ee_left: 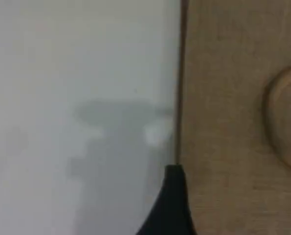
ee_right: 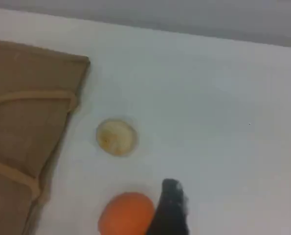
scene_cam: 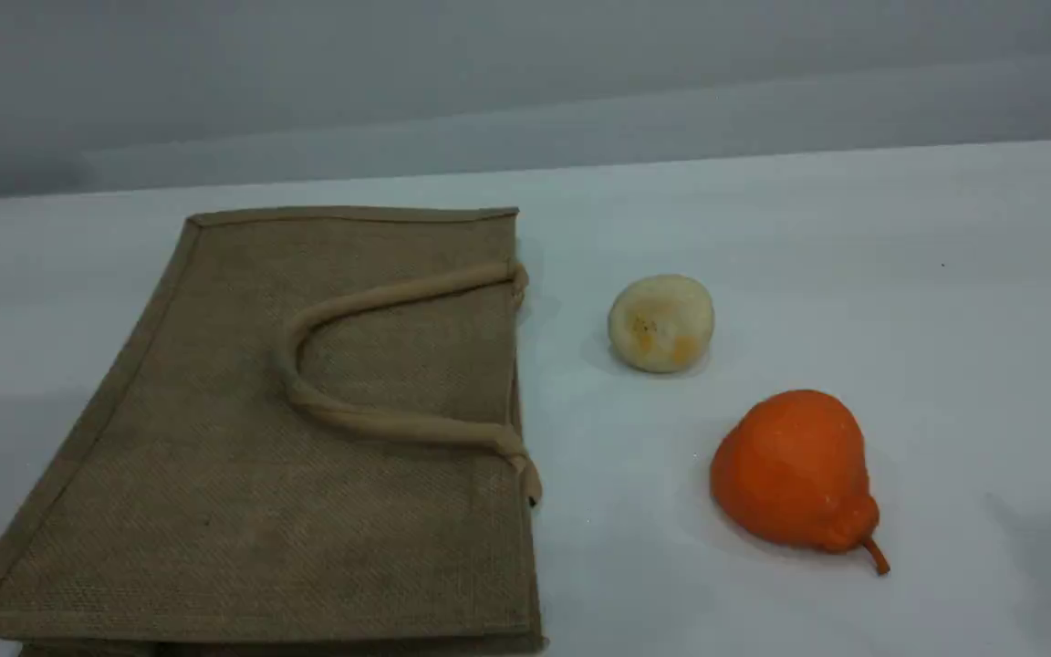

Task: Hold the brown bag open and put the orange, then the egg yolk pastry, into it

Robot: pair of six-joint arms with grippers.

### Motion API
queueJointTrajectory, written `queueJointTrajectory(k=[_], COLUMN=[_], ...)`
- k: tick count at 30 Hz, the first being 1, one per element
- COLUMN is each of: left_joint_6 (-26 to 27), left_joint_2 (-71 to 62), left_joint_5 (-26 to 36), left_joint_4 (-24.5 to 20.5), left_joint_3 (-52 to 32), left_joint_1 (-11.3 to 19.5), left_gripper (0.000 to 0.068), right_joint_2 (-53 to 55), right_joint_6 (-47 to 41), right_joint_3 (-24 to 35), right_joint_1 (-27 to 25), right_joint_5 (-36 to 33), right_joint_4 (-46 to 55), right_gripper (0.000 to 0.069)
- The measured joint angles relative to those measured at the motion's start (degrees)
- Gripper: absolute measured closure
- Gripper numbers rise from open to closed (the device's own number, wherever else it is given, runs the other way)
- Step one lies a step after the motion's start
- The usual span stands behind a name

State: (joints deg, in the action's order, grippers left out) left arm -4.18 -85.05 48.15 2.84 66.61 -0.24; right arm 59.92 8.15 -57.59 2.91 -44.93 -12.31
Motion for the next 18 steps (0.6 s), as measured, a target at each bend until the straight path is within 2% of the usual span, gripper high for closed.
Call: queueJointTrajectory(k=[4, 8, 18], left_joint_6=[0.0, -0.28, -5.24], left_joint_2=[-4.15, -8.42, -21.4], left_joint_5=[-2.03, -4.78, -6.11], left_joint_4=[2.05, 1.92, 1.87], left_joint_3=[0.0, 0.1, 5.93], left_joint_1=[-1.23, -3.64, -9.87], left_gripper=[0.0091, 0.0091, 0.0091], right_joint_2=[0.97, 1.8, 2.06], right_joint_6=[0.0, -0.13, -0.13], right_joint_3=[0.0, 0.0, 0.0], right_joint_1=[0.0, 0.0, 0.0], right_joint_5=[-0.04, -0.04, -0.13], right_joint_4=[-0.32, -1.03, -1.3], right_gripper=[0.013, 0.013, 0.013])
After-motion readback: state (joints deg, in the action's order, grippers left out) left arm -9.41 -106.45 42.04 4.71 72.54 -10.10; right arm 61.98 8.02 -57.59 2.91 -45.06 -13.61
